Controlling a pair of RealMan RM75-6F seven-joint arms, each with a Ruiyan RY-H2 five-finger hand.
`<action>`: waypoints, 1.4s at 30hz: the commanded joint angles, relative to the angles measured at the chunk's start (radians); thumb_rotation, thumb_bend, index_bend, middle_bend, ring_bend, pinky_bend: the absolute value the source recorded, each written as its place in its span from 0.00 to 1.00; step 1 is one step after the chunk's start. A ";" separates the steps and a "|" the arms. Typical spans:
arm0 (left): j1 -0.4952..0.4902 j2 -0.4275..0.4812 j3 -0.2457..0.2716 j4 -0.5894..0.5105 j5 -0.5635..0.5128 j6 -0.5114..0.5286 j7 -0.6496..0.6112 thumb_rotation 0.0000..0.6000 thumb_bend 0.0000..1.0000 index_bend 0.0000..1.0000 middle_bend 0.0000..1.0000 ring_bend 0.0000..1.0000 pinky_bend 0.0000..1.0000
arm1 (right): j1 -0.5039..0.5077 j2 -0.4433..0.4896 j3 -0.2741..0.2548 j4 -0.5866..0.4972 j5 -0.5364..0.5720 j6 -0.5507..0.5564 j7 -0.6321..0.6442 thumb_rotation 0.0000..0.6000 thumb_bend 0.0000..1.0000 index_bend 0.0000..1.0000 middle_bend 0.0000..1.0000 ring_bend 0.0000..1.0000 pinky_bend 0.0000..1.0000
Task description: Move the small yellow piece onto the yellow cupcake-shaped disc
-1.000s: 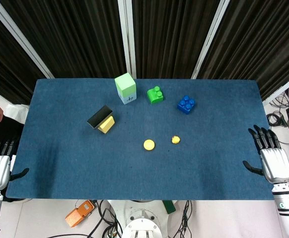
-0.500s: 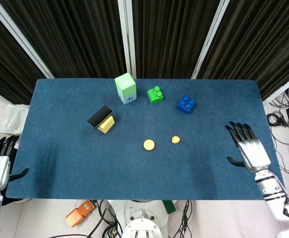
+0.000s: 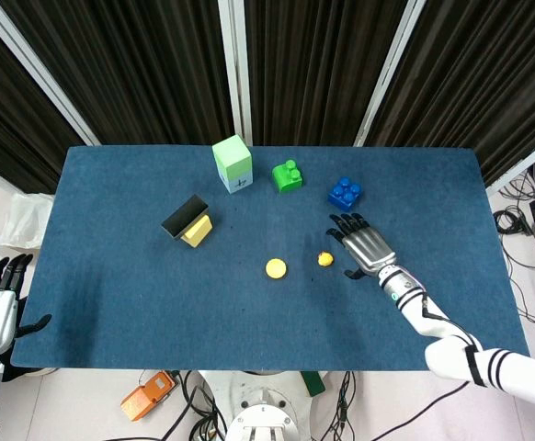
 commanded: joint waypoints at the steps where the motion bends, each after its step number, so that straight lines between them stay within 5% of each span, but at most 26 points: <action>1: 0.000 -0.002 -0.001 0.005 -0.002 -0.002 -0.004 1.00 0.03 0.07 0.08 0.05 0.00 | 0.039 -0.069 -0.001 0.073 0.041 -0.028 -0.019 1.00 0.32 0.34 0.05 0.00 0.13; 12: 0.005 -0.012 0.002 0.028 -0.007 -0.005 -0.021 1.00 0.04 0.07 0.08 0.05 0.00 | 0.076 -0.146 -0.016 0.164 0.049 -0.042 0.034 1.00 0.37 0.44 0.10 0.04 0.15; 23: 0.015 -0.018 0.005 0.047 -0.013 -0.002 -0.036 1.00 0.04 0.07 0.08 0.05 0.00 | 0.088 -0.172 -0.011 0.204 0.021 -0.009 0.107 1.00 0.48 0.67 0.19 0.11 0.19; 32: 0.014 -0.016 0.002 0.045 -0.006 0.001 -0.036 1.00 0.03 0.07 0.08 0.05 0.00 | 0.123 -0.125 0.017 0.072 -0.034 0.018 0.139 1.00 0.48 0.66 0.19 0.11 0.19; 42: 0.030 -0.017 0.009 0.057 -0.013 0.009 -0.049 1.00 0.04 0.07 0.08 0.05 0.00 | 0.216 -0.214 0.029 0.109 0.030 -0.040 0.055 1.00 0.48 0.64 0.19 0.11 0.19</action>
